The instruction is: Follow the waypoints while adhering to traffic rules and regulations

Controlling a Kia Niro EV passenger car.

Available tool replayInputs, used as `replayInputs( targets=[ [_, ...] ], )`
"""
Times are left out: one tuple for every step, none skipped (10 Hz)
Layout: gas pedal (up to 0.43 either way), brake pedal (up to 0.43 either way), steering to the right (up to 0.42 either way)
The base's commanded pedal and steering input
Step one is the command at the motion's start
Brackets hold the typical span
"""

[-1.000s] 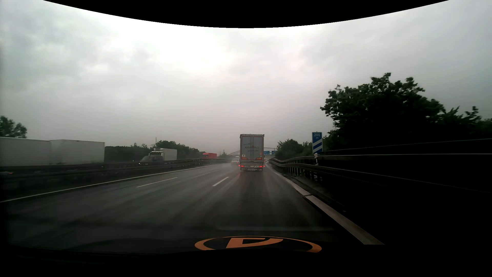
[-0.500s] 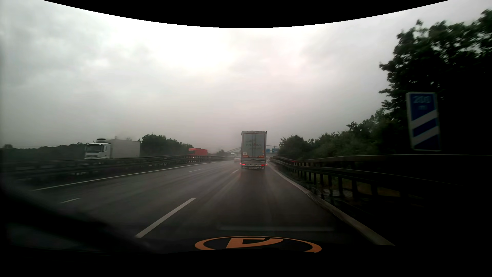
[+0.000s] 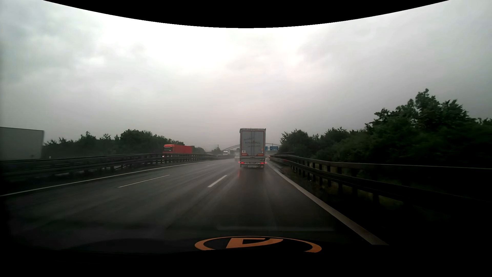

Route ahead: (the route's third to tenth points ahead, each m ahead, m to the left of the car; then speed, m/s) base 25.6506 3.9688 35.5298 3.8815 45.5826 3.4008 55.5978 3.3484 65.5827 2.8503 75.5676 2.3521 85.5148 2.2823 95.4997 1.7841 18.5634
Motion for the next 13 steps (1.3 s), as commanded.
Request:
replayInputs(
  targets=[
    [0.000,0.165,0.005],
    [0.000,0.159,0.005],
    [0.000,0.159,0.005],
    [0.000,0.159,0.006],
    [0.000,0.146,0.006],
    [0.000,0.134,0.003],
    [0.000,0.073,0.002],
    [0.000,0.000,0.002],
    [0.000,0.000,0.002],
    [0.000,0.000,0.002],
    [0.087,0.000,0.002],
    [0.110,0.000,0.003],
    [0.110,0.000,0.002]
  ],
)
